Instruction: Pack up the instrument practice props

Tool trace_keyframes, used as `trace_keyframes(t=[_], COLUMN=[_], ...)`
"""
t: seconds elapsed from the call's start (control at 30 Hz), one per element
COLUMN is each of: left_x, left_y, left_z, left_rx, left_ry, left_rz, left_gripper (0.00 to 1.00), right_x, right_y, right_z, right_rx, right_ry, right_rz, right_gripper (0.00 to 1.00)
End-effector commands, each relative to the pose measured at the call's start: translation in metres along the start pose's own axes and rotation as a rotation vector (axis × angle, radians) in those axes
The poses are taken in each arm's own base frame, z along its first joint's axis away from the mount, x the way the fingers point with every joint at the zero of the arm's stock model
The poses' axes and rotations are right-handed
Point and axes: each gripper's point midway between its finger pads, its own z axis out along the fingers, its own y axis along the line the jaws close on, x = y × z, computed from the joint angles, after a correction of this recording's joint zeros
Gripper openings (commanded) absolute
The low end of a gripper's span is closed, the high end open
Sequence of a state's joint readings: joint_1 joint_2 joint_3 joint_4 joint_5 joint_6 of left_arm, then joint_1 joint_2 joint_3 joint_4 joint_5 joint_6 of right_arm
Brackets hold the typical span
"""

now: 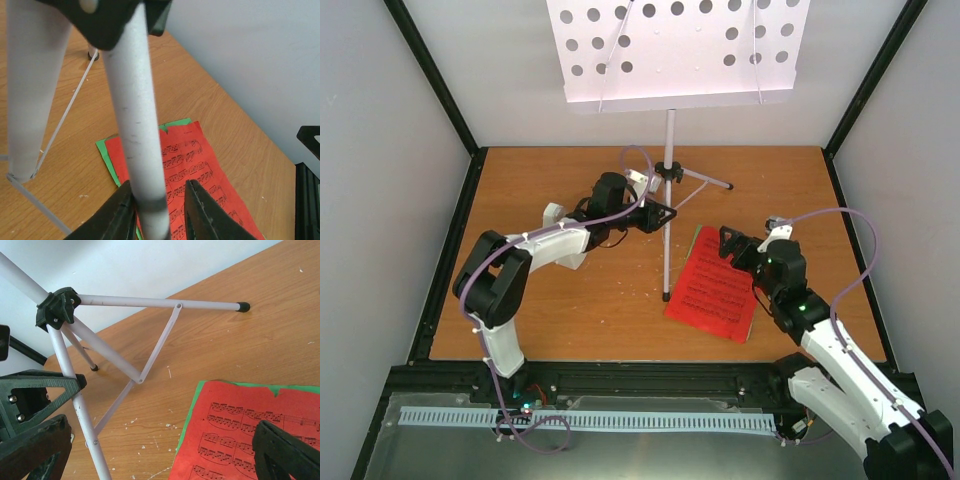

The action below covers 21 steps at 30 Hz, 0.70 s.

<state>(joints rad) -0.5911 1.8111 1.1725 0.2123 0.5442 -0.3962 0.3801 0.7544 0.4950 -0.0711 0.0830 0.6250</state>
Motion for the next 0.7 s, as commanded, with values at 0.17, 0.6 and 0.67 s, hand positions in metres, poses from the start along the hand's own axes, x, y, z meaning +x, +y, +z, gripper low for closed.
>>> trace_keyframes(t=[0.17, 0.6, 0.67], left_x=[-0.008, -0.003, 0.002], left_y=[-0.005, -0.019, -0.019], left_z=[0.005, -0.01, -0.011], left_rx=[0.006, 0.026, 0.029], left_ry=[0.026, 0.067, 0.089], left_rz=[0.026, 0.089, 0.141], left_gripper=[0.06, 0.0, 0.0], right_x=[-0.023, -0.073, -0.068], right_y=[0.011, 0.076, 0.078], right_z=[0.002, -0.019, -0.017], right_rx=[0.027, -0.175, -0.209], right_ry=[-0.004, -0.033, -0.041], right_rz=[0.011, -0.006, -0.033], right_gripper=[0.97, 0.96, 0.96])
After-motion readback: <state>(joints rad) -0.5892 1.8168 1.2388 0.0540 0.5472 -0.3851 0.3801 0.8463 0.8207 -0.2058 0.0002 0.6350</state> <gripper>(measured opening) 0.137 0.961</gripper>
